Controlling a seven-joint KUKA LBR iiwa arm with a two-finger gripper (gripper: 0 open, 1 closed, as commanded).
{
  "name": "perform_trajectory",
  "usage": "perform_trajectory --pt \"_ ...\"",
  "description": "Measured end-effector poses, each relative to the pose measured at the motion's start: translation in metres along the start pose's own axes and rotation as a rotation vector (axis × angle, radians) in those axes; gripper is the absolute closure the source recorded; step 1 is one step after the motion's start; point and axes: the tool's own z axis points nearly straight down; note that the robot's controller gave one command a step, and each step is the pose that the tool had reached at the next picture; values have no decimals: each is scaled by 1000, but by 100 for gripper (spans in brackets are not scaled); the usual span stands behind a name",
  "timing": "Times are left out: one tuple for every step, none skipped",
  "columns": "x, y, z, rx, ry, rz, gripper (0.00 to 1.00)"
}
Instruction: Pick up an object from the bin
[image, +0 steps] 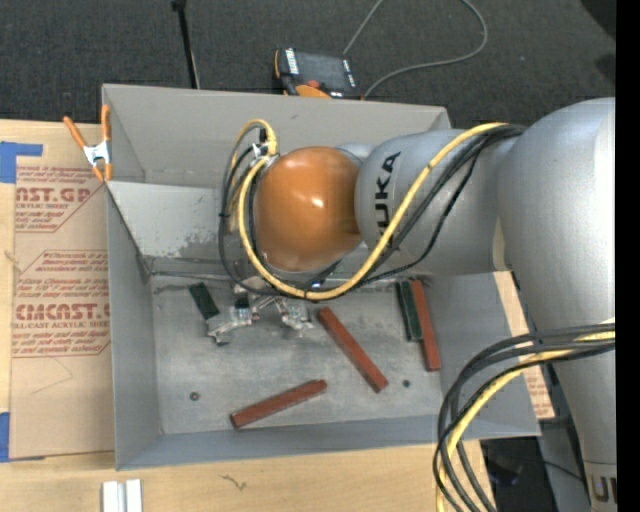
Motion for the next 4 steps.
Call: perform_trajectory --pt "87 18 -102 -2 5 -369 0" --pt "115 59 1 -8 5 -92 0" --pt "102 14 -2 -3 4 -80 0" --pt "104 13 -4 1 9 -80 100"
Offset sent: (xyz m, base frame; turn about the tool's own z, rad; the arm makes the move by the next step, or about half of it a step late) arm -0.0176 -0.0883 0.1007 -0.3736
